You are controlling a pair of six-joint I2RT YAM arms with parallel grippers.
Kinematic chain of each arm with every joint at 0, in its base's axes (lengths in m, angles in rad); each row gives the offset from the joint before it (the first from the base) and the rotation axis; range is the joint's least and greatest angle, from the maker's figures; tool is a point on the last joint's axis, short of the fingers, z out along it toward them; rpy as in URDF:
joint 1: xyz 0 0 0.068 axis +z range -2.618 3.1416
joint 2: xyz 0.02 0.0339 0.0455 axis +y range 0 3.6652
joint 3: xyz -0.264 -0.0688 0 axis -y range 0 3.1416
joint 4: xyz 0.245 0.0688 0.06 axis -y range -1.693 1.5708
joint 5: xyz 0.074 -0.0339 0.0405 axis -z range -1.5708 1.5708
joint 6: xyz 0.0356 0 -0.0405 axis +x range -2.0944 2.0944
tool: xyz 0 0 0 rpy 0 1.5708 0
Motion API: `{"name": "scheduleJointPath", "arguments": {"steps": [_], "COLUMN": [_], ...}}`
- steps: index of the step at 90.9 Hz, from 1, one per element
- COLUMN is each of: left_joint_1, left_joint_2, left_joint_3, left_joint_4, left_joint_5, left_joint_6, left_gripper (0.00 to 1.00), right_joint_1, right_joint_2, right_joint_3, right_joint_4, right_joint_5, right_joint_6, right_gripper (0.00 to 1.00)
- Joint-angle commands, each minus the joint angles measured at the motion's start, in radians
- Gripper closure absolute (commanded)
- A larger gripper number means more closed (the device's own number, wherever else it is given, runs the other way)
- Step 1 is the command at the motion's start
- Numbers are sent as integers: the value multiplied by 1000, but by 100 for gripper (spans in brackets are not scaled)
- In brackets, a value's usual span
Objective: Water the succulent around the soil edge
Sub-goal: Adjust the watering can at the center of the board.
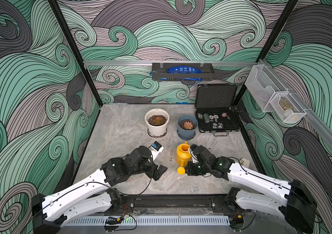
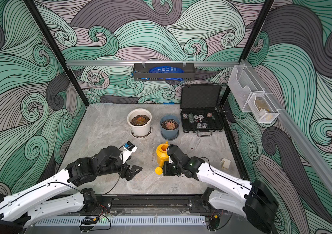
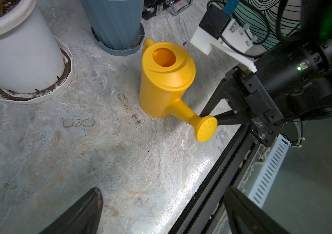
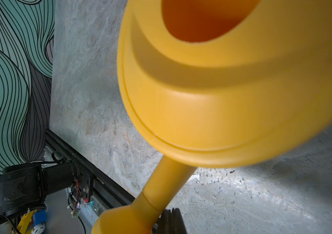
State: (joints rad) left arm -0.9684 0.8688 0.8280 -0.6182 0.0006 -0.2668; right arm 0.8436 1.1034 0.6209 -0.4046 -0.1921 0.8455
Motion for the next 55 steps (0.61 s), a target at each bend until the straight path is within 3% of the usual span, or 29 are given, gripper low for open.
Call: {"name": "scheduleJointPath", "arguments": {"steps": [1,31,55], "left_joint_1": [11,21,29], "left_joint_2": [-4,-10,-27], "left_joint_3": [28,27,26], "left_joint_4": [-19,-19,-25], "left_joint_5": [-19,-36,-79], "left_joint_6": [-10,-10,-12], "left_gripper": [3,3,3], "right_joint_1": [19,56,95], "right_joint_2": [12,18,109], "right_joint_3": [28,14,90], "right_joint_4": [74,269,247], "right_joint_5": [-4,19,89], "right_joint_6": [15,138,126], "right_gripper": [100,98,96]}}
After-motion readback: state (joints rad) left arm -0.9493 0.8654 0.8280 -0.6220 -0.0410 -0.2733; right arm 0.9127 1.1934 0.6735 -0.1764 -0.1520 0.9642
